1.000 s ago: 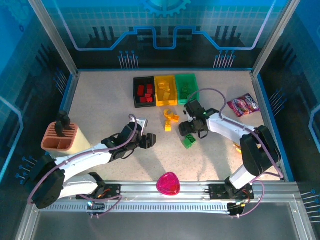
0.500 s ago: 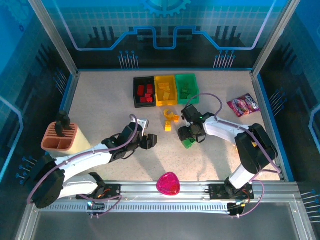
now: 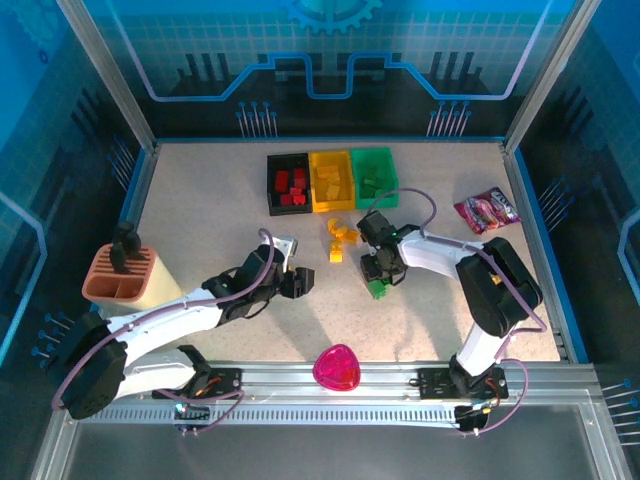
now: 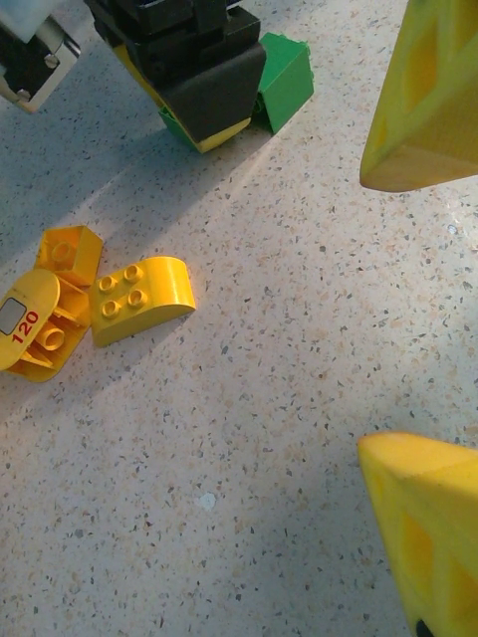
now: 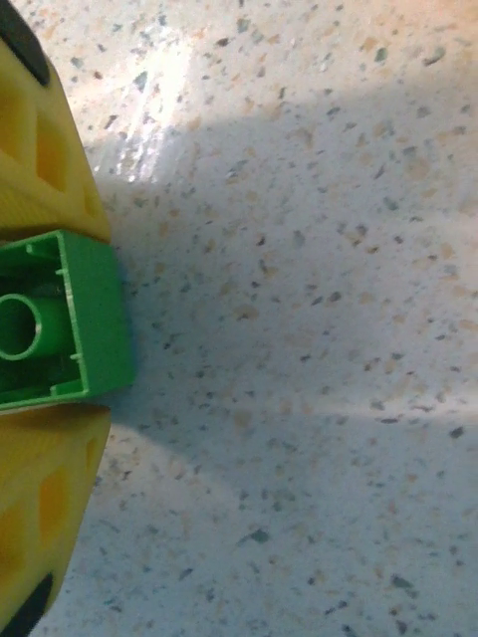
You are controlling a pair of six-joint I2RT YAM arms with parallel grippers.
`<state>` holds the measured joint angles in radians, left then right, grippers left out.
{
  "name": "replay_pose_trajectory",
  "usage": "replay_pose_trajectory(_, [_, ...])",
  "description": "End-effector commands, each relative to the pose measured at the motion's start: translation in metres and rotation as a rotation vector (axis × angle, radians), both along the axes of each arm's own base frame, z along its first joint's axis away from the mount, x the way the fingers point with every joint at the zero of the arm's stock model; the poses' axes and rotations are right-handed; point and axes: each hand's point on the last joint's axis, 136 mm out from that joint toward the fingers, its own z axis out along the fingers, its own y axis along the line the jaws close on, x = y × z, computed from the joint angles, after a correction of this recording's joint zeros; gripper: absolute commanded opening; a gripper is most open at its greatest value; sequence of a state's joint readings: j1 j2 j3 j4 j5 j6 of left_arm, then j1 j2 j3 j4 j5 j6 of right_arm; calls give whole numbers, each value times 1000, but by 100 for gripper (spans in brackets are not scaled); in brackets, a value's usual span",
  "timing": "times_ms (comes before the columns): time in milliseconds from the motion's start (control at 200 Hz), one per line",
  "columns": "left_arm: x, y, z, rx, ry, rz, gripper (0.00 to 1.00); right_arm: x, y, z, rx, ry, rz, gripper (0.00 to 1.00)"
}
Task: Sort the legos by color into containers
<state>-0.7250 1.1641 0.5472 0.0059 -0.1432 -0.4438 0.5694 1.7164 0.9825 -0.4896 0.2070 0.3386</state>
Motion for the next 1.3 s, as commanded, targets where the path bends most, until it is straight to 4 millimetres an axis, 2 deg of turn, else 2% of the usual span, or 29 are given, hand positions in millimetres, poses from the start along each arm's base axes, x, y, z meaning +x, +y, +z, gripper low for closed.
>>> replay_pose_trajectory(0, [1, -3, 4, 3, -14, -5, 66, 6, 4, 7, -23, -14, 9, 40])
replay_pose_trajectory(205, [2, -3, 2, 12, -13, -9, 66, 25, 5, 35, -22, -85, 11, 36])
replay_pose_trajectory(465, [3, -3, 1, 23, -12, -9, 66, 72, 7, 84, 87, -170, -21, 36])
replay_pose_trajectory(605, [-1, 3, 1, 29, -18, 0, 66, 105, -5, 108, 126, -219, -69, 36])
replay_pose_trajectory(795, [-3, 10, 4, 33, -31, 17, 66, 160, -23, 136, 150, -267, -131, 36])
replay_pose_trajectory(931, [-2, 11, 8, 34, -41, 21, 66, 195, -22, 144, 214, -267, -149, 37])
replay_pose_trajectory(1096, [-2, 11, 13, 29, -49, 23, 66, 236, -18, 147, 198, -277, -168, 37])
replay_pose_trajectory(1176, [-2, 12, 15, 29, -50, 24, 66, 254, -22, 147, 169, -293, -197, 42])
replay_pose_trajectory(1211, [-3, 12, 16, 29, -50, 24, 66, 261, -24, 148, 166, -295, -208, 47])
replay_pose_trajectory(1246, [-3, 13, 16, 30, -50, 26, 66, 264, -24, 147, 177, -286, -218, 60])
replay_pose_trajectory(1281, [-4, 14, 17, 32, -51, 27, 66, 264, -22, 154, 202, -286, -217, 76])
replay_pose_trajectory(1296, [-4, 15, 17, 33, -53, 30, 66, 265, -20, 143, 201, -263, -218, 81])
